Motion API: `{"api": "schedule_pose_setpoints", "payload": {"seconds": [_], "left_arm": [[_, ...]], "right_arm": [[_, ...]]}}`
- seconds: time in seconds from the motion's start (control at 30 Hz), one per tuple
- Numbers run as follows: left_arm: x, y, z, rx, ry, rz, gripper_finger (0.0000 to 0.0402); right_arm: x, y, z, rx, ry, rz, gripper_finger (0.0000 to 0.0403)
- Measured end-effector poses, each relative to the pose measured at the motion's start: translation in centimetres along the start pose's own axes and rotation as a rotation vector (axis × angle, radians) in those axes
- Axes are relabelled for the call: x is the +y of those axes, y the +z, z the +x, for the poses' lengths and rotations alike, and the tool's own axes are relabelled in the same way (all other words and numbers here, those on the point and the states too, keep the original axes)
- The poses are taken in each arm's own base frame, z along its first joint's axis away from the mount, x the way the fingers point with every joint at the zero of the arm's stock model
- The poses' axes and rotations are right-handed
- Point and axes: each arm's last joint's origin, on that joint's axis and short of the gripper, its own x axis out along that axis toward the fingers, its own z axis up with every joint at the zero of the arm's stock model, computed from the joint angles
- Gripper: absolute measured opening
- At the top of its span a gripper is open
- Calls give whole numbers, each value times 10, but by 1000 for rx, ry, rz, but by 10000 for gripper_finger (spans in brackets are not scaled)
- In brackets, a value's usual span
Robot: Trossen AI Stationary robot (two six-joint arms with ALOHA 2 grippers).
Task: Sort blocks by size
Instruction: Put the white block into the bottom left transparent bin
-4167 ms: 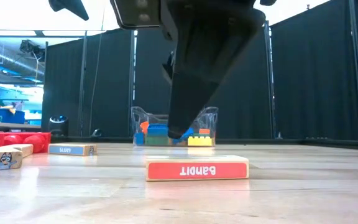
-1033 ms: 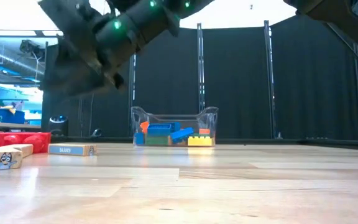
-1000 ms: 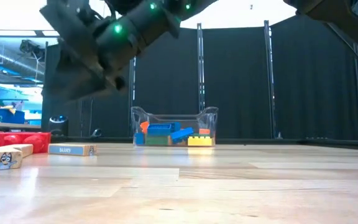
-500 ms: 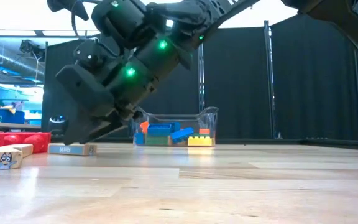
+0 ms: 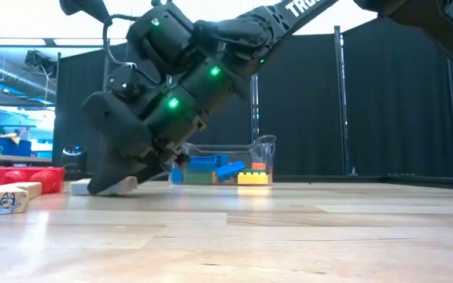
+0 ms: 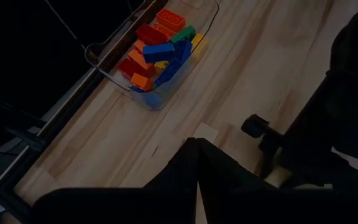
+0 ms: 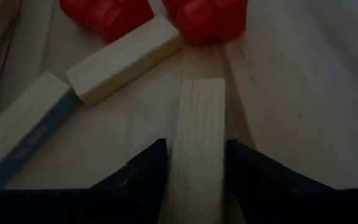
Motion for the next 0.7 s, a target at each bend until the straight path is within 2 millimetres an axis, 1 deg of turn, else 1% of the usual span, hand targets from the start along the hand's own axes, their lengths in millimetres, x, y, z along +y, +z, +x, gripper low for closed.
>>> {"api": "schedule_pose_setpoints", "payload": {"seconds": [0.13,0.2,0.33,0.43,0.53,0.7], "left_arm": [[0,0,0,0,0,0,13],[0,0,0,0,0,0,13],[0,0,0,0,0,0,13],[0,0,0,0,0,0,13],[0,0,0,0,0,0,13],[0,0,0,3,1,2,13]], "right_arm": [[-2,0,0,7,5,13,180],[-2,-1,0,19,-2,-4,173],[-2,-4,-1,57,-7,-82,123],[1,-7,-1,74,-12,-115,121],[1,-7,-1,74,-13,-83,121],[5,8,-13,-17,13,-41,121]]}}
